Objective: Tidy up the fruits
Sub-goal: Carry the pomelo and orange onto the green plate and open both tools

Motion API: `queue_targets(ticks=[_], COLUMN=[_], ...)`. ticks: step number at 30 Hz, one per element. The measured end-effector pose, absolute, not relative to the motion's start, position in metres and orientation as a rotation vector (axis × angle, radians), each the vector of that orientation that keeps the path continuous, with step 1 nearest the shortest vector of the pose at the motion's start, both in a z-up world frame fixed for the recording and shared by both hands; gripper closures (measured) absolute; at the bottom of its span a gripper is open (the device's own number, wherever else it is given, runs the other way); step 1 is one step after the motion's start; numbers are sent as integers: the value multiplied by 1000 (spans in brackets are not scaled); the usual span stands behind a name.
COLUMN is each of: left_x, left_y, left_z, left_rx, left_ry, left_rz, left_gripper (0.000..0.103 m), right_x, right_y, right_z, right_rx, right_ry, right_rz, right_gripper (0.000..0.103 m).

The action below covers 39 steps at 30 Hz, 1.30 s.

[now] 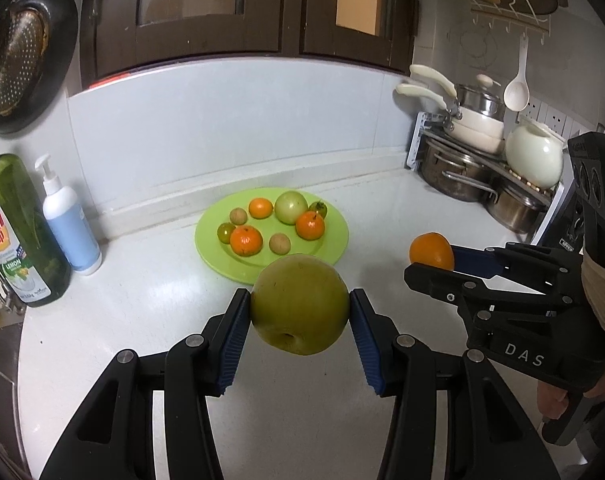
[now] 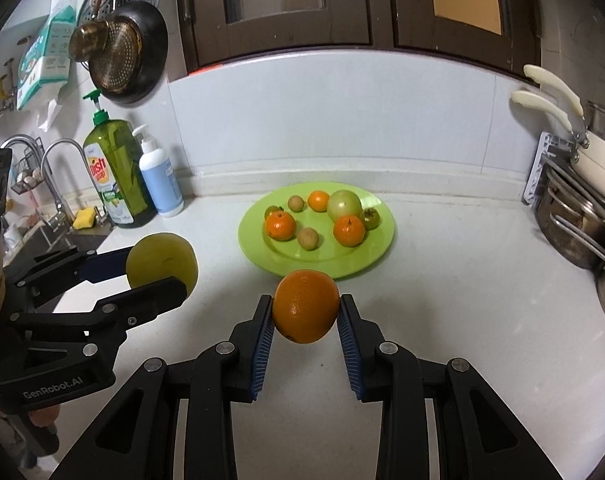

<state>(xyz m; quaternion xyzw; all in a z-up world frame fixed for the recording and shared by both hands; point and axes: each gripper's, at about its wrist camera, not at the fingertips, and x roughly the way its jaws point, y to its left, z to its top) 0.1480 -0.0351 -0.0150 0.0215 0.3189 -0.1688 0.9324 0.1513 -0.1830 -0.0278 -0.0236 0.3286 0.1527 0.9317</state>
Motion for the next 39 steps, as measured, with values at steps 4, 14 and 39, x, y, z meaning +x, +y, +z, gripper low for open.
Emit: queue_targets(ticks=[4,14,39], left_x=[152,175,253], left_y=[-34,-30,-23], left_z=[-7,1,9], left_rx=[40,40,48], left_ry=[635,623,650], left_rz=[-341,-315,-309], left_gripper=[54,54,54], right_x=[154,172,244], right_y=[-183,-180,-174], right_z=[-19,-8,-2], right_rx=[-45,-35,-20], right_ry=[651,626,665], right_rz=[311,310,295], right_gripper=[70,70,70])
